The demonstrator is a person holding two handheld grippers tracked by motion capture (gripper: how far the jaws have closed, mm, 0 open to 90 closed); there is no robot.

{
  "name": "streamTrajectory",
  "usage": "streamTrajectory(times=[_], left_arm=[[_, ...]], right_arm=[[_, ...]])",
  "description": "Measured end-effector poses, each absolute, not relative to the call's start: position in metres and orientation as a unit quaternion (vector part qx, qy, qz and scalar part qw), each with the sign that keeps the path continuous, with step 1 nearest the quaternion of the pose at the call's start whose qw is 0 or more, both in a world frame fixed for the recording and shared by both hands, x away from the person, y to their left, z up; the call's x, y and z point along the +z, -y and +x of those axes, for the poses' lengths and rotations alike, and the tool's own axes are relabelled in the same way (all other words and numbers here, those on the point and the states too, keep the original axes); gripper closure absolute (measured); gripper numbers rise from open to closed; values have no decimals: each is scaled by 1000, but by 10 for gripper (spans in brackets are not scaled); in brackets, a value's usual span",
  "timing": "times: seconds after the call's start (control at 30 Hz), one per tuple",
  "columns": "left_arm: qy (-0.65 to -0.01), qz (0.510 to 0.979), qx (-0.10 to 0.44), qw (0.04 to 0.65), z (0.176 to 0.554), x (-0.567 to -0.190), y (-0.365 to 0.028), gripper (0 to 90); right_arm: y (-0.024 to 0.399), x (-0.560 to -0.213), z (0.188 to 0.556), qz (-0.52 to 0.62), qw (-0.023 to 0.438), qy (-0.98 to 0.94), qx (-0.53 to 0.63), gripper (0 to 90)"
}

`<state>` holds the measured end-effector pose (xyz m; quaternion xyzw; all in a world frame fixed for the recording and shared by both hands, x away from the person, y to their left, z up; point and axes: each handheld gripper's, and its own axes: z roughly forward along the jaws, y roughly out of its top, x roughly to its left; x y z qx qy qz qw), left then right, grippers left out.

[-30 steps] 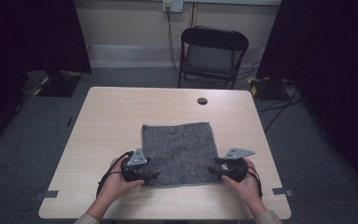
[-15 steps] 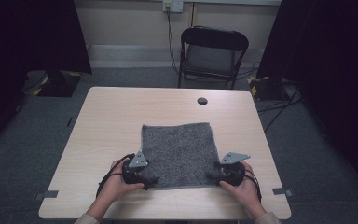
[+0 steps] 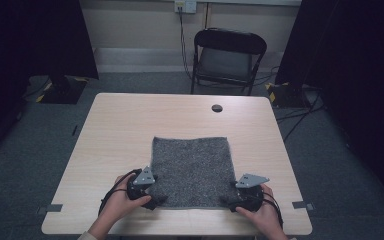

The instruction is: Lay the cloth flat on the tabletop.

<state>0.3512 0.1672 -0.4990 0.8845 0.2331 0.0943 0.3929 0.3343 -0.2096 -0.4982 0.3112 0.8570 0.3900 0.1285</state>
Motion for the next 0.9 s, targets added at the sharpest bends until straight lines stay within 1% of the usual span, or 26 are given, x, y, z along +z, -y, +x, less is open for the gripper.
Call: streamTrajectory(times=[0.13,0.27,0.4,0.5,0.9], left_arm=[[-238,886,85,390,350,-495,-168,168],[-242,878,86,403,352,-486,-171,171],[-253,868,89,417,357,-481,-177,178],[-264,864,92,420,361,-481,-180,178],[-297,853,86,421,375,-483,-187,179]], right_arm=[[211,-495,333,317,115,-858,387,240],[213,-490,335,320,110,-851,402,208],[214,-483,340,321,115,-846,410,207],[215,-478,344,321,118,-846,408,192],[210,-473,348,309,117,-849,412,181]])
